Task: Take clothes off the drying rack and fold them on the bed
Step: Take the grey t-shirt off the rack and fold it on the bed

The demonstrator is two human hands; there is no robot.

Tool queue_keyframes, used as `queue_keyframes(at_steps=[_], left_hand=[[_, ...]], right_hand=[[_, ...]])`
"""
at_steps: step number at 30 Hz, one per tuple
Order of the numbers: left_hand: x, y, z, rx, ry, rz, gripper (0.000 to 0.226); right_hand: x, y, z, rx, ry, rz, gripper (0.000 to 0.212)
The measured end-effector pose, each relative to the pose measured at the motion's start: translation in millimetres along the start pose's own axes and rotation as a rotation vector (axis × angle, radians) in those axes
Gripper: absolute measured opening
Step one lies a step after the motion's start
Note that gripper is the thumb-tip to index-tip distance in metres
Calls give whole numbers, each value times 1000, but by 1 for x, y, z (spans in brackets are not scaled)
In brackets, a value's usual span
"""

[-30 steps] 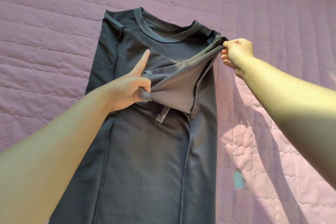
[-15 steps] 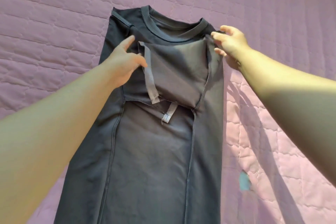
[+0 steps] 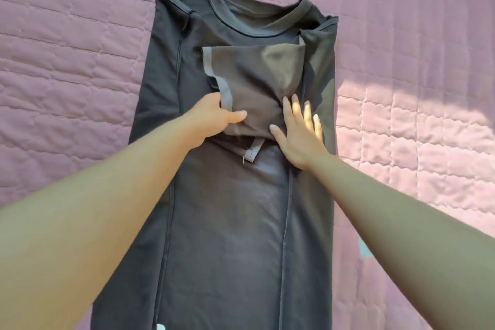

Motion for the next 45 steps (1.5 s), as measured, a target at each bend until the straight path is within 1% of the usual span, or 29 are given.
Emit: queue_keyframes(at_steps=[2, 3, 5, 6, 7, 8, 9, 10, 11, 12, 13, 14, 15, 17, 19, 22, 25, 27, 31, 33, 35, 37, 39, 41, 43, 45], left_hand=[[-3, -5, -1, 53, -98, 23, 25], [-6, -9, -2, 60, -95, 75, 21], [-14, -15, -12, 58, 78, 228, 23], [-20, -17, -18, 61, 151, 318, 26], [-24, -21, -25, 64, 195, 400, 29], [-28, -28, -31, 89, 236, 491, 34], [-30, -38, -34, 152, 318, 594, 40], [-29, -48, -35, 250, 450, 676, 46], [-23, -60, -34, 372, 599, 706, 50], [-13, -70, -37, 494, 753, 664, 53], [-1, -78, -45, 591, 900, 568, 56], [9, -84, -60, 641, 1030, 452, 57], [15, -89, -80, 645, 1130, 345, 57], [17, -102, -119, 610, 1231, 209, 54], [13, -120, -147, 568, 1250, 156, 56], [7, -158, -178, 505, 1243, 127, 62], [5, -198, -204, 418, 1177, 82, 74], [7, -227, -220, 394, 1200, 8, 84], [11, -274, -248, 402, 1229, -155, 102], [10, -295, -260, 422, 1230, -231, 112], [6, -314, -271, 458, 1264, -300, 115], [-2, -325, -274, 548, 1323, -342, 111], [-14, -324, -276, 638, 1364, -385, 100], [-21, -318, -281, 654, 1432, -397, 98], [-17, -313, -286, 630, 1475, -312, 97], [-6, -315, -290, 643, 1449, -166, 85]], right_hand=[[-4, 1, -1, 0, 52, -23, 68], [-7, -1, -3, -12, 118, 13, 66], [-14, -18, -6, -40, 239, 206, 61], [-15, -30, -7, -35, 254, 310, 59], [-9, -46, -4, -5, 230, 371, 58], [1, -63, -1, 26, 170, 384, 58], [16, -78, 1, 41, 87, 354, 58], [32, -93, 4, 36, 3, 295, 59], [47, -107, 6, 18, -60, 237, 60], [59, -119, 8, -2, -99, 198, 61], [68, -130, 9, -15, -123, 174, 61], [74, -139, 10, -23, -141, 160, 60], [79, -150, 10, -27, -149, 150, 60], [87, -170, 9, -44, -156, 123, 60], [95, -189, 11, -56, -151, 93, 61], [107, -222, 13, -55, -180, 61, 65], [120, -256, 12, -61, -201, 11, 68], [127, -281, 10, -85, -203, -36, 69], [135, -327, 12, -142, -235, -114, 71], [140, -353, 13, -207, -256, -166, 71], [141, -375, 18, -279, -269, -225, 68], [138, -388, 25, -348, -255, -254, 69], [131, -393, 33, -417, -263, -283, 73], [126, -394, 39, -488, -306, -302, 78], [124, -388, 41, -518, -385, -290, 82], [126, -379, 36, -479, -413, -238, 79]])
Point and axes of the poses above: each hand's wrist, its own y-axis towards the middle knuckle, its own x-axis out of the palm, z = x × y, the point moved 4 cm from there along y, towards the middle knuckle, and after that the axes turned 3 degrees about y, right-handed, at the moved point
